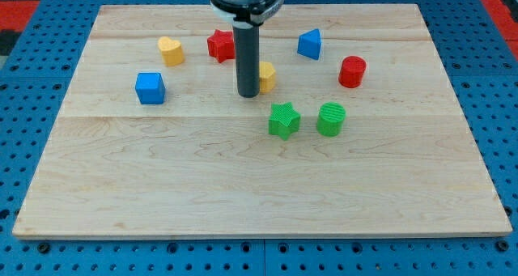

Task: Slide the blue cube down and right

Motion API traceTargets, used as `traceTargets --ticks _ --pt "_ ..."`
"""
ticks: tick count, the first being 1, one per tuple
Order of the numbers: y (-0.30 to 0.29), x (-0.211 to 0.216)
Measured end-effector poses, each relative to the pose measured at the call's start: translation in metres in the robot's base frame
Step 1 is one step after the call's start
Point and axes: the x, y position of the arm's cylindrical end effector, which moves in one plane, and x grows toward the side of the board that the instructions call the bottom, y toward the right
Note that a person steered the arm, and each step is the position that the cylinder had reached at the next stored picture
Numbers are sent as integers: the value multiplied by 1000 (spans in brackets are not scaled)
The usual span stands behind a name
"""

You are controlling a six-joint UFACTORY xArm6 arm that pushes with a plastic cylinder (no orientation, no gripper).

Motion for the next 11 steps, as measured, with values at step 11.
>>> traceTargets --ticks 11 --pt "-155 50"
